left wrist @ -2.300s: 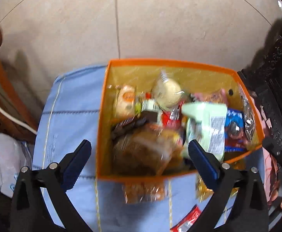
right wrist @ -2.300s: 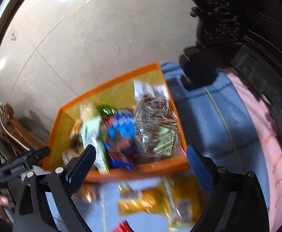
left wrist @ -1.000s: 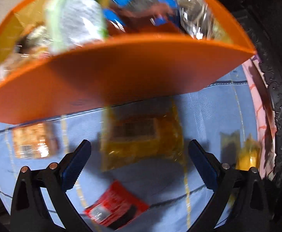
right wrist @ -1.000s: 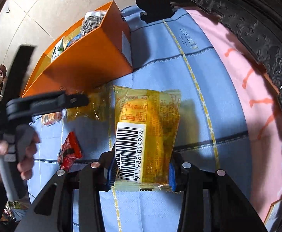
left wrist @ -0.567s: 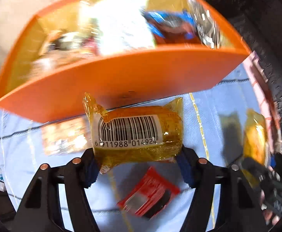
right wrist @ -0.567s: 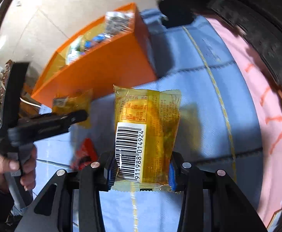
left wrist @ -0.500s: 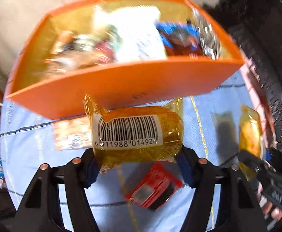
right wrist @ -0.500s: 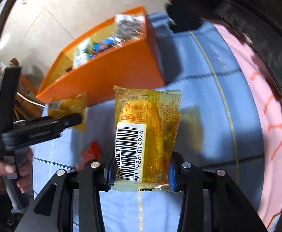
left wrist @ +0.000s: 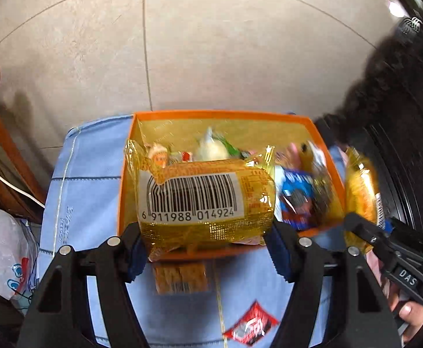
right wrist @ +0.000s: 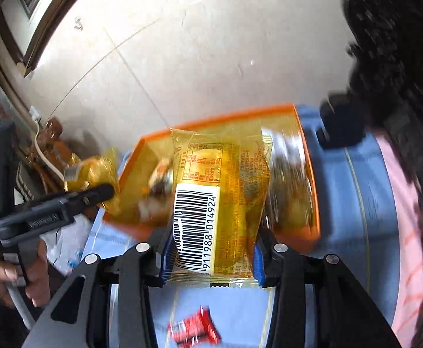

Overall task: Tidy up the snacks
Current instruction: 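Drop the yellow bread bag with left tool into the box while right tool drops its bread bag, then grasp the crispy rice block with left tool while right tool grasps the red snack pack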

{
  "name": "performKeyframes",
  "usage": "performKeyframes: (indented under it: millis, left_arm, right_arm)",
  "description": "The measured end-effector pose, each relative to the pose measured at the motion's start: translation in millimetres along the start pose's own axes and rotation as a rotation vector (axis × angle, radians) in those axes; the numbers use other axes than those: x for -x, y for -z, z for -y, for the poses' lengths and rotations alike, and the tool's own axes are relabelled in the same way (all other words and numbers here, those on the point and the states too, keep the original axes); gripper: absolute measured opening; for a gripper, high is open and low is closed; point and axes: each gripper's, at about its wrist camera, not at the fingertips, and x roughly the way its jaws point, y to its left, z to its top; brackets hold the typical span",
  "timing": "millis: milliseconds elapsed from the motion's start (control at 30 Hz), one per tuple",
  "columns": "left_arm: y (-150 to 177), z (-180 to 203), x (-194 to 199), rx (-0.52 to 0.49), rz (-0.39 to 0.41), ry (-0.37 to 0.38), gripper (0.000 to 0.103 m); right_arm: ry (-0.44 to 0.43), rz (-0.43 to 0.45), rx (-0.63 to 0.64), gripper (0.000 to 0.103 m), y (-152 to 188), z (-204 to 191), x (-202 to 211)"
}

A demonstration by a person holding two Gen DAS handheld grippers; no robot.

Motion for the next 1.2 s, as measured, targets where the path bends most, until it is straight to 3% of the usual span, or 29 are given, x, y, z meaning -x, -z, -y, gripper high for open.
performKeyframes:
  millis: [67, 100, 133, 167, 200, 267, 500, 733, 867, 1067, 1100, 1133, 1200]
  left_arm:
    - [-17.6, -1.6, -10.3, 0.030, 0.014, 0.014, 0.071]
    - [-21.8, -1.3, -16.4, 0.033, 0.011, 0.006, 0.077]
    - [-26.7, -1.8, -23.0, 0.038, 0.004, -0.014, 0.090]
    - [-29.2, -4.1, -25.7, 0.041, -0.003, -0.035, 0.095]
    - [-28.1, -6.4, -25.5, 0.045, 0.001, -0.057, 0.097]
    - [-19.6, -10.6, -21.0, 0.043, 0.015, -0.047, 0.098]
    - [28.6, -39.4, -32.9, 0.037, -0.086, -0.110, 0.098]
    - [85.3, -70.6, -44.1, 0.124, -0.198, -0.133, 0.098]
    - [116.1, -85.9, -51.2, 0.159, -0.264, -0.154, 0.098]
    - [139.4, -101.9, -55.9, 0.232, -0.314, -0.152, 0.098]
    - [139.7, -101.8, -56.6, 0.233, -0.315, -0.151, 0.098]
    - [139.0, -100.5, -58.2, 0.235, -0.318, -0.145, 0.098]
    - [137.4, -94.8, -63.7, 0.233, -0.324, -0.131, 0.098]
  right_arm:
    - [0.026, 0.023, 0.011, 0.043, -21.8, -4.3, -13.1]
    - [0.045, 0.047, 0.004, 0.055, -29.1, -4.9, -16.4]
    - [0.056, 0.065, -0.002, 0.085, -32.7, -4.5, -18.2]
    - [0.085, 0.079, -0.024, 0.093, -37.1, -3.1, -21.3]
    - [0.111, 0.086, -0.051, 0.094, -37.5, -1.8, -20.8]
    - [0.086, 0.083, -0.061, 0.094, -31.0, -1.9, -17.0]
    - [0.084, -0.023, 0.037, 0.094, 39.2, -6.2, -9.4]
    - [0.096, -0.244, 0.099, 0.094, 130.0, -17.4, -29.3]
    - [0.079, -0.320, 0.191, 0.094, 167.1, -36.1, -47.2]
    - [0.098, -0.352, 0.404, 0.094, 197.4, -68.5, -78.5]
    - [0.102, -0.353, 0.421, 0.091, 198.6, -72.8, -82.2]
    - [0.110, -0.354, 0.432, 0.075, 199.2, -73.9, -85.8]
    - [0.118, -0.368, 0.443, 0.058, 200.0, -74.2, -92.4]
